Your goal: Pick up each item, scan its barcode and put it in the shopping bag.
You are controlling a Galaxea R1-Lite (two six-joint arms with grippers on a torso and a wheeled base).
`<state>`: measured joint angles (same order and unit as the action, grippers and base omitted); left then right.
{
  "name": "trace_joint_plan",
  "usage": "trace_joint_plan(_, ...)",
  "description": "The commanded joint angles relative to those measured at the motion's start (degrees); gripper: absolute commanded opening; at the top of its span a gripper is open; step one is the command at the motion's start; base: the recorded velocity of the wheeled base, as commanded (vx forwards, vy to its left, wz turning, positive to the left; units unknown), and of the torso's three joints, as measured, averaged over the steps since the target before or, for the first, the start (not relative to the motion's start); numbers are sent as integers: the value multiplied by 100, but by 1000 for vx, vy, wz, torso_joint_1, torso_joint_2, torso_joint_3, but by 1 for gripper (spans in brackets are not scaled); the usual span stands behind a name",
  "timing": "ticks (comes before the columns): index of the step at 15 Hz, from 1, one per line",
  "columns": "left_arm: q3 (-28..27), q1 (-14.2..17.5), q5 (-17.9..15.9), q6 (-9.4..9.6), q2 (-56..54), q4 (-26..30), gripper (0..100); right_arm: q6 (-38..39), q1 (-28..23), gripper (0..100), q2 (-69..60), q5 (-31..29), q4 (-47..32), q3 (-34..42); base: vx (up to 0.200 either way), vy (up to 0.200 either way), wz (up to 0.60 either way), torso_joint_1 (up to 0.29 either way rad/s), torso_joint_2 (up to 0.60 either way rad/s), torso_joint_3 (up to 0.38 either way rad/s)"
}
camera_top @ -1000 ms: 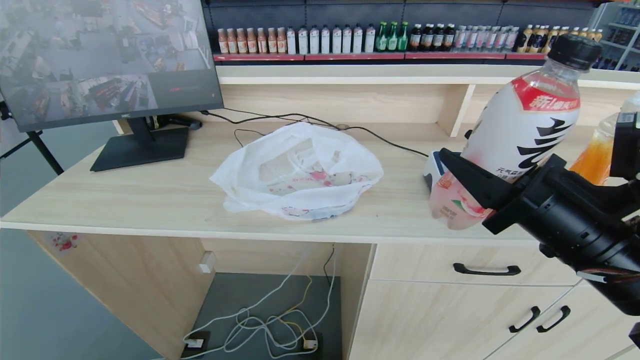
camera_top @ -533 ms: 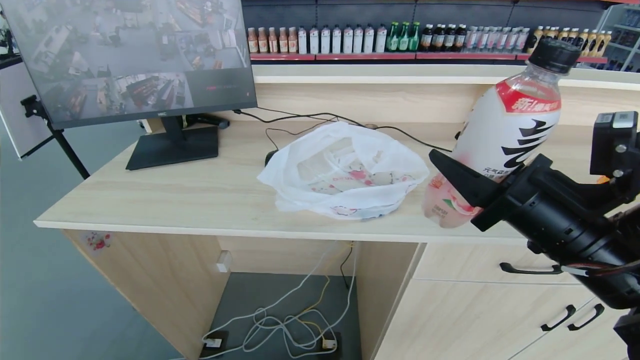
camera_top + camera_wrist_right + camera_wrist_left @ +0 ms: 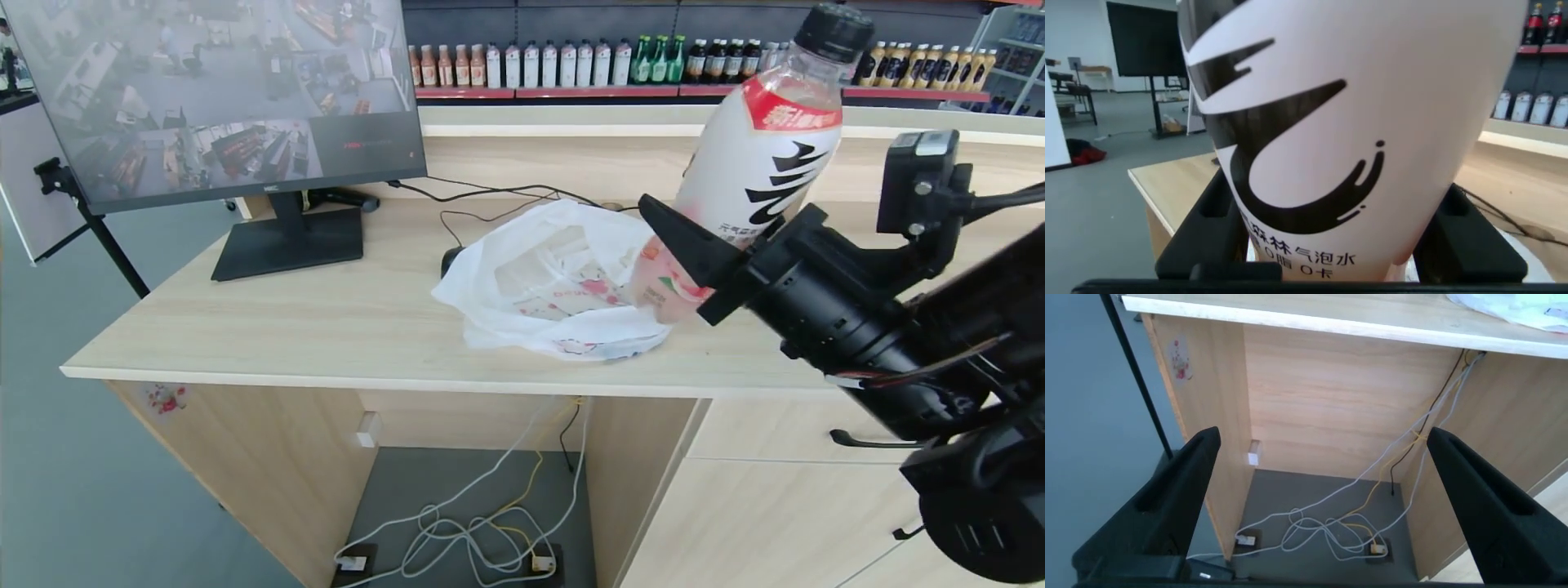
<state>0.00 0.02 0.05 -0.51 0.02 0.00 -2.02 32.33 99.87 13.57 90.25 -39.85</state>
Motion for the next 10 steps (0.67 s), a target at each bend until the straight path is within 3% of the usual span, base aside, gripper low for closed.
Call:
trace_joint_plan(1, 0, -2, 4, -10, -2, 0, 100, 71, 388, 0, 991, -38, -25, -1104, 0, 0, 0, 0, 0, 0)
trace_joint_plan(4, 0, -2, 4, -10, -2, 0, 100, 106, 749, 0, 1518, -460, -552, -1877, 0, 0, 0, 0, 0, 0)
trace_joint_plan(6, 0, -2, 4, -2, -2, 0, 100, 132, 722, 0, 1677, -460, -1800, -2906, 0, 0, 0, 0, 0, 0)
trace_joint_plan(10, 0, -2, 4, -2, -2, 0, 100, 220, 546, 0, 2151, -513, -3268, -4224, 0, 0, 0, 0, 0, 0)
